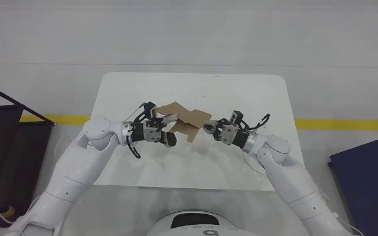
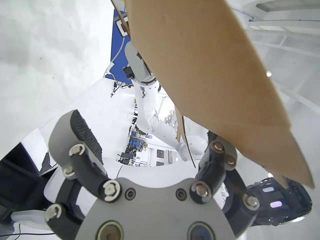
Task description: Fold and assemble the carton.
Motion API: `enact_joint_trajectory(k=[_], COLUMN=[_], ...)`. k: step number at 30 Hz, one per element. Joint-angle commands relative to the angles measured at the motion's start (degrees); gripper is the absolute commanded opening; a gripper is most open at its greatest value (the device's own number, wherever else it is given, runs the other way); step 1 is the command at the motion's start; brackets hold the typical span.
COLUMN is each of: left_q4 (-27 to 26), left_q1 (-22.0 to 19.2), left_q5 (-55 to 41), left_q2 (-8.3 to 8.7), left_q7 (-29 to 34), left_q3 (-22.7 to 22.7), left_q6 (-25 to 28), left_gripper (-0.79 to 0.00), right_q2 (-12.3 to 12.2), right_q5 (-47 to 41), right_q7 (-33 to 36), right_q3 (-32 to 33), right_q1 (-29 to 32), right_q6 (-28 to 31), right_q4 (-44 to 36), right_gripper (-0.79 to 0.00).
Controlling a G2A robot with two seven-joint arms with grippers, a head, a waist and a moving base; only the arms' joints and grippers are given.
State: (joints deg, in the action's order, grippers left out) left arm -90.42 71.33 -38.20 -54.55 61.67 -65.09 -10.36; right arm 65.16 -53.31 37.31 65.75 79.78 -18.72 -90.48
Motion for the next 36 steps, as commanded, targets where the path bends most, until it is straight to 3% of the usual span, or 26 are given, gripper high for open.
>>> enact_joint_trajectory(k=[1, 3, 5, 14, 19, 29, 36], left_q4=[-0.49, -0.67, -1.02, -3.98, -4.84, -7.77, -8.75], left_q1=[0.23, 0.35, 0.60, 2.81, 5.16, 7.01, 8.63], left_q5=[-0.11, -0.21, 0.14, 4.19, 7.06, 5.42, 6.43], left_q2=[0.03, 0.09, 0.20, 0.93, 1.39, 1.47, 1.62], left_q7=[0.50, 0.92, 1.17, 0.65, -1.02, -2.48, -1.59], left_q3=[-0.18, -0.54, -1.00, -3.37, -4.59, -6.57, -7.22], left_q6=[0.25, 0.31, 0.55, 1.04, 0.93, 3.70, 6.53], left_gripper=[-0.622, -0.674, -0.674, -0.529, -0.570, -0.573, -0.680], right_q2=[0.02, 0.04, 0.06, 0.22, 0.26, 0.43, 0.55], right_q5=[-0.02, -0.14, -0.21, -0.98, -0.04, 3.45, 3.79], right_q7=[-0.41, -0.71, -1.10, -2.62, -3.21, -5.60, -6.87], right_q3=[0.14, 0.24, 0.39, 1.19, 1.62, 1.05, 1.66], right_q1=[0.14, 0.21, 0.25, 0.44, 1.02, 1.90, 2.35], right_q6=[0.18, 0.25, 0.30, 1.49, 3.58, 5.98, 7.40], right_q4=[-0.10, -0.16, -0.11, -0.01, -0.58, -2.01, -2.29], right_gripper=[-0.785, -0.785, -0.785, -0.785, -0.785, -0.785, -0.785])
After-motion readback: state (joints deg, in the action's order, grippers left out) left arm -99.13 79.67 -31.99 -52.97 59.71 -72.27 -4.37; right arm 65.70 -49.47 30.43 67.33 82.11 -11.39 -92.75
